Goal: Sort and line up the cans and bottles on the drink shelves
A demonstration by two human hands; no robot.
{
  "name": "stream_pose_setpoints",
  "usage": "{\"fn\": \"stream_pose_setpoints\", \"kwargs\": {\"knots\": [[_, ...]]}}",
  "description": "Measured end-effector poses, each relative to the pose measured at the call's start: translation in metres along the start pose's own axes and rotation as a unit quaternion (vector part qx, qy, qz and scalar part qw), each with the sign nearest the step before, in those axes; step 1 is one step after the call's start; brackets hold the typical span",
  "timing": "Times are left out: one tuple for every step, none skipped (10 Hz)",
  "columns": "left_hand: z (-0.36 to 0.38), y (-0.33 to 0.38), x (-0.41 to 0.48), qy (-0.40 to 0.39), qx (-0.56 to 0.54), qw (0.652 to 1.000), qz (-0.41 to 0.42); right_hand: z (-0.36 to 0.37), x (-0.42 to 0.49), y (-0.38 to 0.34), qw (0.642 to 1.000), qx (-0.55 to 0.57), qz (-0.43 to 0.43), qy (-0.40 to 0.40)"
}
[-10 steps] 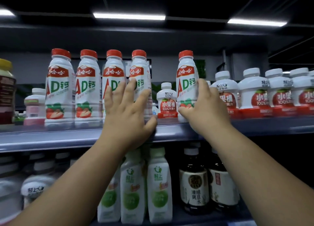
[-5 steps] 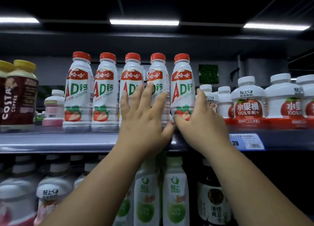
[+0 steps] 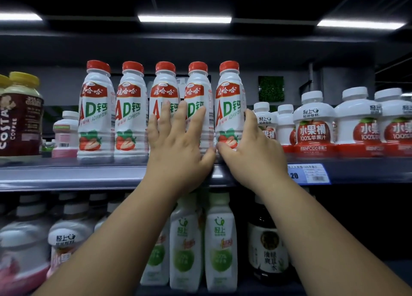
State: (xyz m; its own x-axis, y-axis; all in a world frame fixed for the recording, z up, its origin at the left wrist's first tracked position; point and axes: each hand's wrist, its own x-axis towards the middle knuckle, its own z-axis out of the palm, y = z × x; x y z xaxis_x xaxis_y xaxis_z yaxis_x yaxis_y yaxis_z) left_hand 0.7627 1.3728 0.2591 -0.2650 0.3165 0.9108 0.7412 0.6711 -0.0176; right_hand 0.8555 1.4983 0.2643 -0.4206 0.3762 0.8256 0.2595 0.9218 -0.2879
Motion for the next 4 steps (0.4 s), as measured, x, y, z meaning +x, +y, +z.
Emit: {"fn": "stream_pose_setpoints", "kwargs": {"knots": [[-0.001,0.000,0.000,-0.005,0.007,1.000,0.000,0.000,0.000,0.001,1.000,0.000,-0.005,-0.001],[-0.001,0.001,-0.001,-0.009,0.018,1.000,0.000,0.000,-0.001,0.001,1.000,-0.011,-0.014,-0.002],[-0.006,0.002,-0.004,-0.022,0.020,1.000,-0.002,-0.003,-0.004,0.000,1.000,-0.007,-0.019,-0.004],[-0.012,-0.007,-0.024,-0.053,0.017,0.998,0.019,-0.003,-0.022,0.005,0.998,-0.028,-0.050,0.010]]}}
